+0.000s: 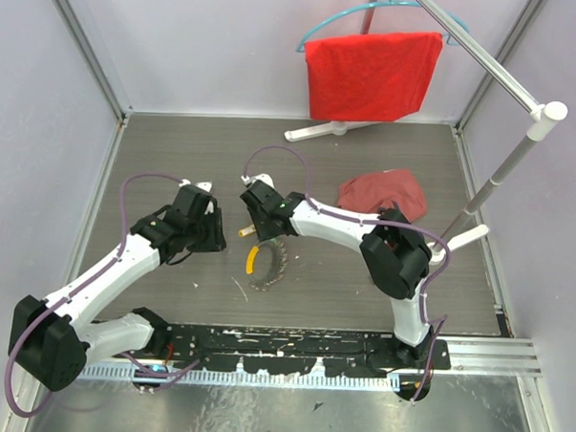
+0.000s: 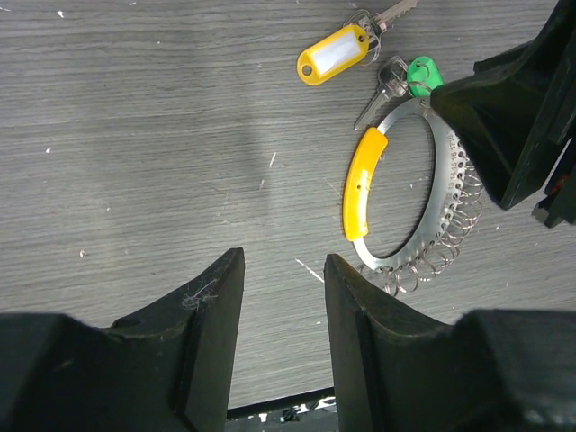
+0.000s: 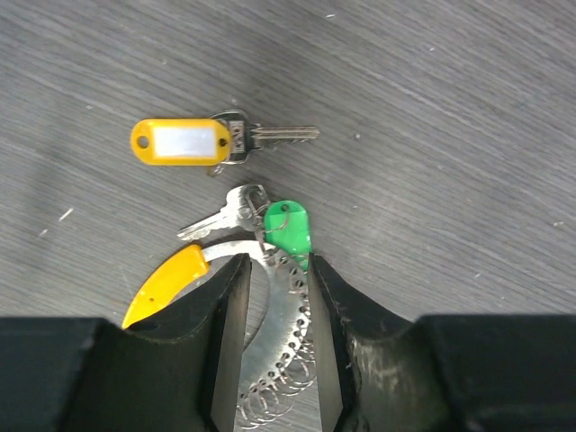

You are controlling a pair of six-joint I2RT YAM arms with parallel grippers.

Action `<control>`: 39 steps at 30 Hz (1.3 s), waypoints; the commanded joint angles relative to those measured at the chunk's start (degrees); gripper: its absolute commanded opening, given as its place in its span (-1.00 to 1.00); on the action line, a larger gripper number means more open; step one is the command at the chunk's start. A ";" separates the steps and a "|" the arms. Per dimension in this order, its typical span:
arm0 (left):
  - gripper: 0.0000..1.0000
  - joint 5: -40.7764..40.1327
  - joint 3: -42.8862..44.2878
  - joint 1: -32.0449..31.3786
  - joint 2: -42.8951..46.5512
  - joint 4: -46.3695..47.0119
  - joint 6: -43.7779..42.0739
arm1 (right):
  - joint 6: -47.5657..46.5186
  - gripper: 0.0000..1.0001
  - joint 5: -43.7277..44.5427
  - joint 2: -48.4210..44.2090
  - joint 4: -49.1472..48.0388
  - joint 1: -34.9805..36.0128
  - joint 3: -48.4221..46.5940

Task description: Put the keys on the keyring

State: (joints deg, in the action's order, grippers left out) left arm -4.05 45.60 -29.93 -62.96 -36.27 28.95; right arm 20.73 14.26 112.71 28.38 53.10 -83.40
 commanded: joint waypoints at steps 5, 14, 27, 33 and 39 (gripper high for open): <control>-0.04 2.18 -1.41 -0.04 -0.22 2.23 -0.33 | -3.03 -0.30 -4.06 0.06 0.60 -1.14 -1.37; -0.04 2.70 -1.31 -0.04 -0.99 2.47 -0.21 | -4.67 -0.35 -8.18 1.05 -0.55 -1.16 -1.85; -0.04 2.41 -1.27 -0.04 -0.53 1.83 -0.38 | -2.64 -0.93 -2.88 2.35 0.27 -1.50 -2.28; -0.03 3.13 -1.04 -0.04 -0.70 2.21 -0.39 | 3.02 -0.98 2.06 -3.48 -1.48 -3.82 4.14; -0.01 7.32 -0.58 -0.04 -2.13 4.14 -0.73 | 11.23 -0.98 8.24 -12.39 -2.76 -6.94 14.71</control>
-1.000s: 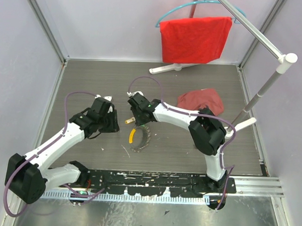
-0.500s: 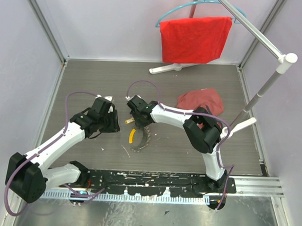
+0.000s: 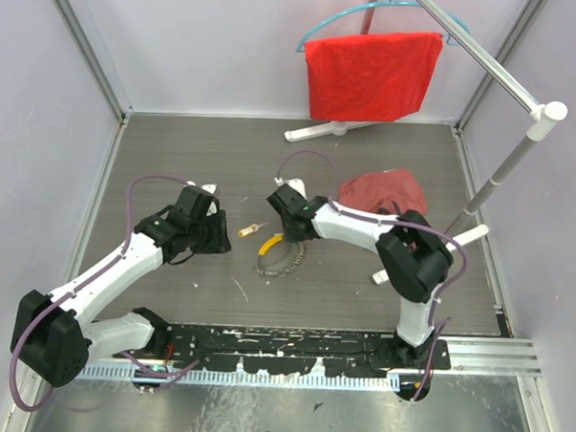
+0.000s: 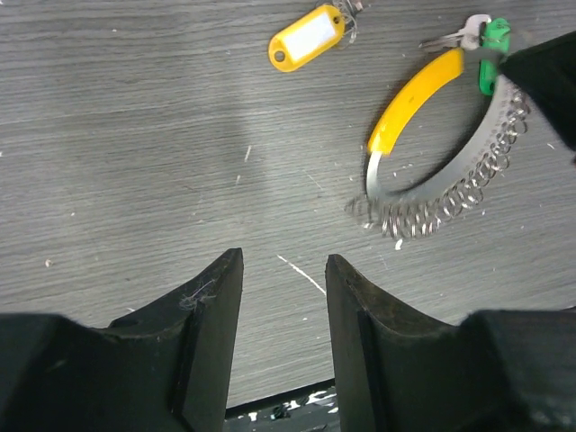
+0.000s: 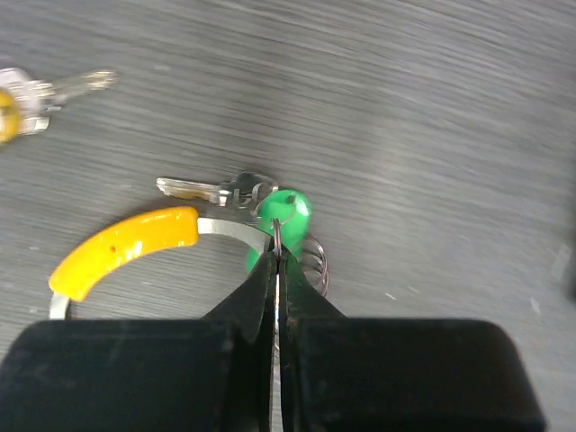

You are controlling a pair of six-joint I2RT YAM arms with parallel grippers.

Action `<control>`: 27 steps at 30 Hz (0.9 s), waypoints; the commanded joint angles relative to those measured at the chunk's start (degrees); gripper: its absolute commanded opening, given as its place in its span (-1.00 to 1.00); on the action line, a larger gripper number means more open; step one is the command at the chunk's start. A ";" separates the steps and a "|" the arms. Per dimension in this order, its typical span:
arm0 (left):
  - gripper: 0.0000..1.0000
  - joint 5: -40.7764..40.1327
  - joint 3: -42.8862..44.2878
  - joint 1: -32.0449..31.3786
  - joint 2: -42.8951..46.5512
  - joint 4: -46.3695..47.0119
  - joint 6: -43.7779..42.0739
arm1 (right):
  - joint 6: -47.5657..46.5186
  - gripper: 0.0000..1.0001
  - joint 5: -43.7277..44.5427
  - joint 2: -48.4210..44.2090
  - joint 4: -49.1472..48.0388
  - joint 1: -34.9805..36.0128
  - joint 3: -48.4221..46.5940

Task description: Put the keys on the keyring

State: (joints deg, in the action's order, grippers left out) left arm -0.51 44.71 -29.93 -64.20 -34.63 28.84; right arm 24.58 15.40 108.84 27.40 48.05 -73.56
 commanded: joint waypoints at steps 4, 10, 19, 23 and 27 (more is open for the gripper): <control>0.01 4.99 0.72 -0.03 -1.74 3.18 -0.39 | 10.17 -0.60 10.49 -15.74 -1.48 -2.70 10.68; 0.07 8.13 0.24 -0.03 -2.82 6.05 -0.07 | 6.72 -0.16 11.63 -22.31 -0.09 -2.46 10.69; 0.07 9.31 1.11 -0.03 -4.34 6.27 0.42 | -14.89 -0.06 -7.37 -15.69 -1.57 -1.65 3.29; 0.06 4.86 0.56 -0.08 -2.25 4.12 0.50 | -7.16 -0.05 -7.93 -10.71 -0.38 -1.14 -2.22; 0.07 -0.14 -1.03 0.04 1.64 3.48 2.37 | 2.10 -0.05 3.42 -3.90 4.81 4.13 -10.20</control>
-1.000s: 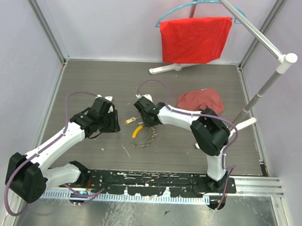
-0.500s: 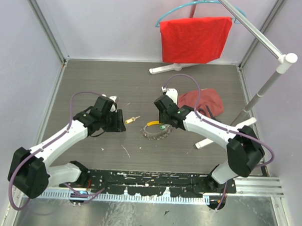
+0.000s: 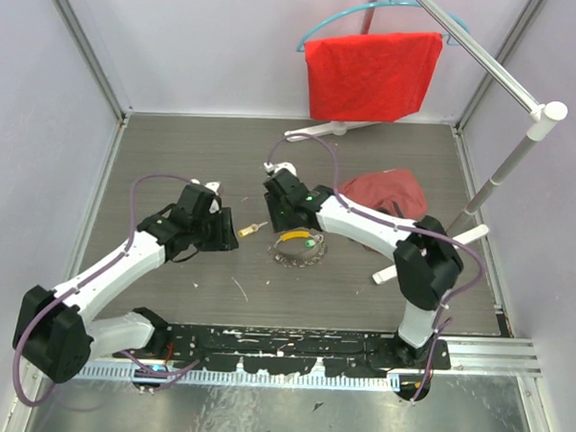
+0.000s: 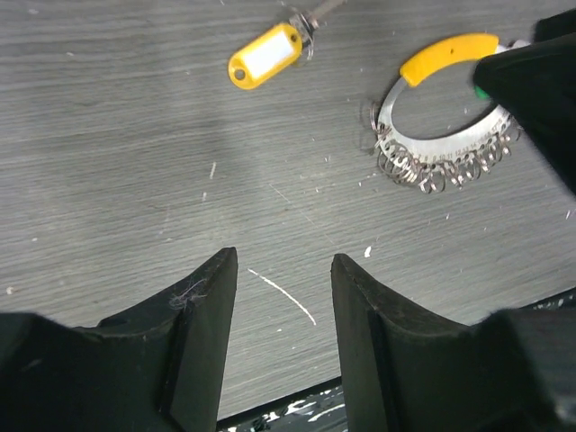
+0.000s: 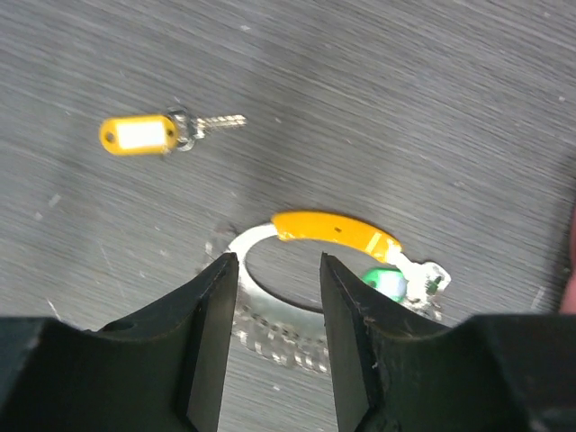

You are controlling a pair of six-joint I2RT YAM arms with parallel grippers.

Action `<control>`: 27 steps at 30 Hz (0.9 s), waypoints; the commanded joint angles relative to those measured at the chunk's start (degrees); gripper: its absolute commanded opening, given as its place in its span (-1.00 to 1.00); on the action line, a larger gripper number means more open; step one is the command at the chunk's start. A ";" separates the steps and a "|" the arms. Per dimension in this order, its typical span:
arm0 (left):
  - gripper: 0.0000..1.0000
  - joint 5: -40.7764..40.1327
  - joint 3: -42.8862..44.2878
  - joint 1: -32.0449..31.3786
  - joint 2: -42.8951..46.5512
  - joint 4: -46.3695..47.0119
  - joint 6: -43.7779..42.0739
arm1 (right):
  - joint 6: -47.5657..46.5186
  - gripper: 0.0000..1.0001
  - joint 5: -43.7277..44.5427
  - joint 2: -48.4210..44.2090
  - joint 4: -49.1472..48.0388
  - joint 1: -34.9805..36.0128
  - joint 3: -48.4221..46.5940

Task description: Put the keys on the keyring

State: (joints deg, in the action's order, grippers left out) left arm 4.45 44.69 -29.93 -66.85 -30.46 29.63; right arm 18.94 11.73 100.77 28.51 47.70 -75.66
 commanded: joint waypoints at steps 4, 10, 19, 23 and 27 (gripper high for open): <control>0.07 -8.23 -1.62 0.05 7.85 -2.01 2.09 | 15.52 -0.10 9.08 9.90 8.31 7.87 -14.75; 0.13 -15.69 -3.40 0.19 14.90 -4.70 3.21 | 21.97 -0.15 10.26 11.78 10.17 9.71 -13.33; 0.17 -15.48 -4.22 0.15 16.27 -4.43 3.30 | 22.66 -0.17 11.14 15.40 13.38 10.97 -13.52; 0.17 -14.95 -4.34 0.14 16.21 -4.19 3.24 | 22.24 -0.23 11.41 16.38 13.15 10.93 -13.87; 0.17 -15.22 -4.26 0.14 16.44 -4.21 3.07 | 22.04 -0.29 11.24 17.45 13.39 10.94 -14.34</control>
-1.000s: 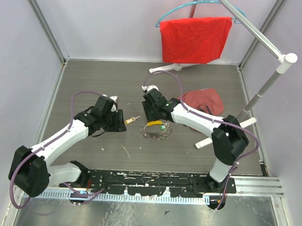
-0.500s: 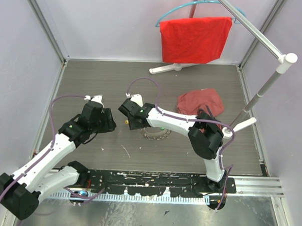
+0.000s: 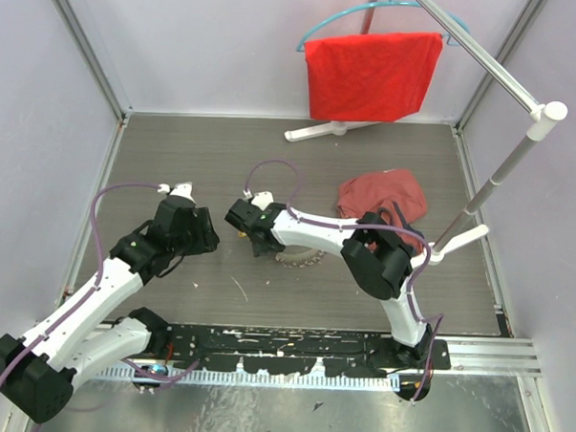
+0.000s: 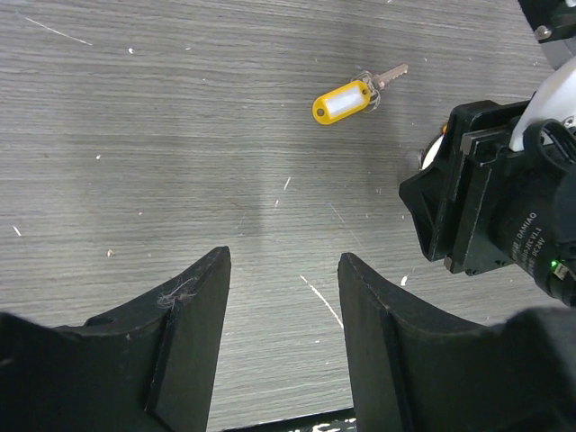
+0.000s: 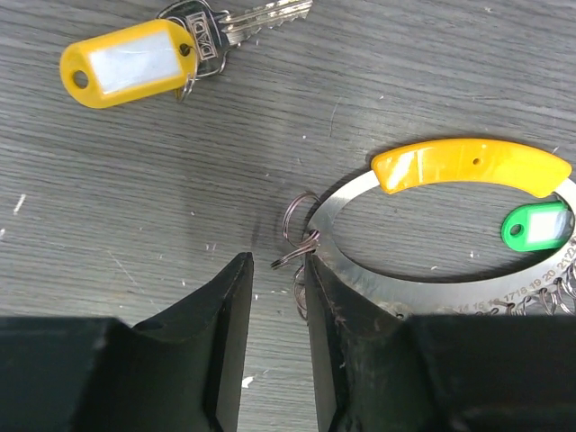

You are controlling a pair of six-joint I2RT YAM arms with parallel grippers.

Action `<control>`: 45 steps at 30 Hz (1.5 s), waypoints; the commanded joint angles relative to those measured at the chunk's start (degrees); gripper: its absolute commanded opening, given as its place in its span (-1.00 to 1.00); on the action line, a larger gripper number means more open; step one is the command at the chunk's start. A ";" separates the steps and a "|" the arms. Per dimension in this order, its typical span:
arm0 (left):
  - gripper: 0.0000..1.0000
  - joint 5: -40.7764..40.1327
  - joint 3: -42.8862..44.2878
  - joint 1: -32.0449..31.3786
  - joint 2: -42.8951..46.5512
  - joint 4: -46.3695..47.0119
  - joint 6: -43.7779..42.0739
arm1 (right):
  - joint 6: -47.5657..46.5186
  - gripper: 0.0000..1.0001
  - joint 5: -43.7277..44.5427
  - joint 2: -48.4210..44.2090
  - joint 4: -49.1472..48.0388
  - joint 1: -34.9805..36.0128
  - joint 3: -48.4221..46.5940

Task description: Put the keys on the keyring

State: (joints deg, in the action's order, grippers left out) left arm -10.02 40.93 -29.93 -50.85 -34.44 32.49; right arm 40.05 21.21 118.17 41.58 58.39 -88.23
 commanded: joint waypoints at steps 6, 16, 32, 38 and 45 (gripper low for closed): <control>0.17 -0.70 -0.59 0.14 0.30 -0.11 0.12 | 0.73 -0.43 2.69 0.73 0.98 0.25 -1.30; 0.17 -0.14 -0.59 0.14 -0.34 0.93 -0.31 | 0.41 -0.98 6.92 -3.68 1.41 0.29 0.20; 0.33 17.00 -3.48 0.14 1.53 13.00 -6.56 | -11.57 -0.99 1.66 -18.89 2.09 -0.04 5.80; 0.49 28.73 -6.69 0.05 1.55 27.49 -4.40 | -13.74 -0.99 -2.78 -26.03 1.80 -1.51 8.70; 0.51 27.36 -14.34 -2.35 0.40 48.56 -3.26 | -14.30 -0.99 -8.14 -31.15 1.05 -4.93 9.70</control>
State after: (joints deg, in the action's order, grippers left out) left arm 16.34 30.15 -30.44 -50.19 -2.92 29.02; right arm 27.05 16.78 90.63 44.34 55.16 -78.41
